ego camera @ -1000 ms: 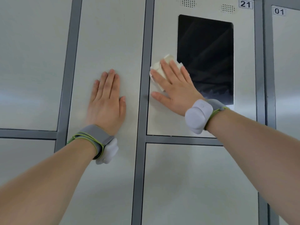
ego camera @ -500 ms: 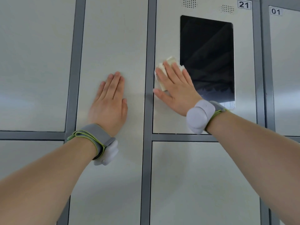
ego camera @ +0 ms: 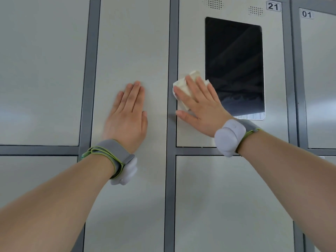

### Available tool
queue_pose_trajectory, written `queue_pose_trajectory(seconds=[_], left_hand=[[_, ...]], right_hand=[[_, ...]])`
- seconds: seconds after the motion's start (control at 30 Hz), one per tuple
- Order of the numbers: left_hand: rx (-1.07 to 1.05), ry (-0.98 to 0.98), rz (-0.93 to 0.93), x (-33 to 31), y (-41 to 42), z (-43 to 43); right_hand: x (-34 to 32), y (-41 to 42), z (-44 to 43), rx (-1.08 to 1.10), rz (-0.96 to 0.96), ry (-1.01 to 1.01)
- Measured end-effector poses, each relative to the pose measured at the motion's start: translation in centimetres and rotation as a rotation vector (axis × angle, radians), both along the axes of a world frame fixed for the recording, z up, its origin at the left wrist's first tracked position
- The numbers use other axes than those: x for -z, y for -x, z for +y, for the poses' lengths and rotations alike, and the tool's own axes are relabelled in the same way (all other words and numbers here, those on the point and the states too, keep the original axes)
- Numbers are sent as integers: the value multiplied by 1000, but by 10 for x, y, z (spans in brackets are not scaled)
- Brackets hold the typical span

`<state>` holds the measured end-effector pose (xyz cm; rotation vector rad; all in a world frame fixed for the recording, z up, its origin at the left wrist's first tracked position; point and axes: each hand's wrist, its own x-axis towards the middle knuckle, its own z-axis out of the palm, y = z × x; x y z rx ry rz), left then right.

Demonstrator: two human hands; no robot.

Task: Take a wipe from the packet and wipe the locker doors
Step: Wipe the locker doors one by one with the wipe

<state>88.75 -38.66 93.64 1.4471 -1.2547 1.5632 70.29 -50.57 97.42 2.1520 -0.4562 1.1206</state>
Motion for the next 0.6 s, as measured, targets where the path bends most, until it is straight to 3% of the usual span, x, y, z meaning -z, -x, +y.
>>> queue_pose_trajectory(seconds=[0.1,0.3,0.5,0.6], left_hand=[[6,5,-11,-1,0,0],[-4,0,-12,-1,-1,0],[0,14,-13,2,0,-1],[0,25,-26,1,0,-1]], right_hand=[[4,-4,1,-15,-23,-31],[35,9,-4,-67,126,52],[13,8,-6,10,-59,-92],[34,4,-3,-40,-68,-55]])
